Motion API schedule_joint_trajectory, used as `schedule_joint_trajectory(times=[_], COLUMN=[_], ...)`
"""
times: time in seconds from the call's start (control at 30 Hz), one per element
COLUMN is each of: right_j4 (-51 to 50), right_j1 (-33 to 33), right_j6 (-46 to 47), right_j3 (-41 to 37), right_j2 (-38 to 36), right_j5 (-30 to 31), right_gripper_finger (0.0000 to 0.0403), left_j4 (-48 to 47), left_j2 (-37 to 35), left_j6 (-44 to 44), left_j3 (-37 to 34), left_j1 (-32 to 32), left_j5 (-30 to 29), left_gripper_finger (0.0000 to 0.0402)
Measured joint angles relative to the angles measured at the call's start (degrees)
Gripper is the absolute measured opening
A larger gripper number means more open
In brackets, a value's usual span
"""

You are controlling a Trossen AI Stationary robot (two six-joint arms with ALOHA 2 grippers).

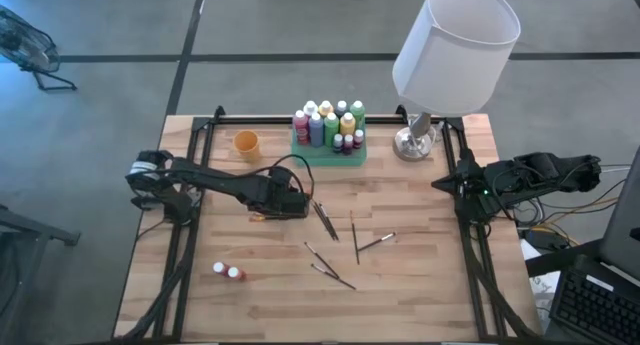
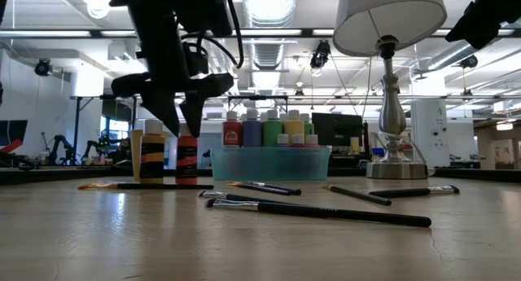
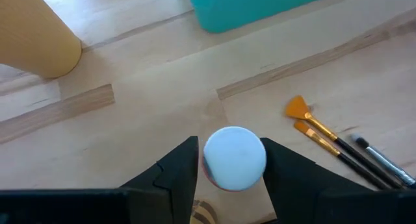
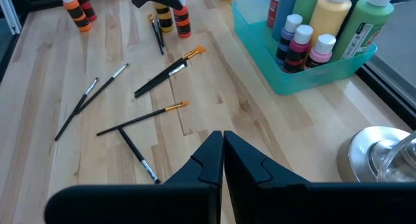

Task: Pick & Place Paint Supplies
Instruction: Put the small orange paint bottle into the green bin

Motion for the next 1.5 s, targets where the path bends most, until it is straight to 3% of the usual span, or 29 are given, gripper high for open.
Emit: schedule_joint_trajectory(times=[0.23,0.6,0.8,1.17,1.37,1.5], right_j4=[0.0,0.0,0.0,0.0,0.0,0.0], right_j1=[0.0,0.0,0.0,0.0,0.0,0.0], right_j6=[0.0,0.0,0.0,0.0,0.0,0.0], right_j3=[0.0,0.0,0.0,0.0,0.0,0.0], right_j2=[0.0,0.0,0.0,0.0,0.0,0.0], right_j5=[0.0,0.0,0.0,0.0,0.0,0.0], right_gripper_finger=[0.0008,0.0008,0.0008,0.0008,0.0008,0.0008], left_j4=[4.5,4.1,3.6,3.9,13.8,22.7], left_j2=[-0.2,-0.3,-1.0,-3.3,-3.3,-3.2], left_j6=[0.3,2.0,3.4,11.1,21.2,28.7], left_j3=[-1.8,-1.5,-0.6,5.6,7.2,7.2], left_j1=[0.2,0.2,0.2,1.3,4.9,8.3], left_j5=[0.1,0.5,1.5,-6.9,-8.5,-5.7], left_gripper_finger=[0.0167,0.0126,0.0126,0.0126,0.0125,0.0125])
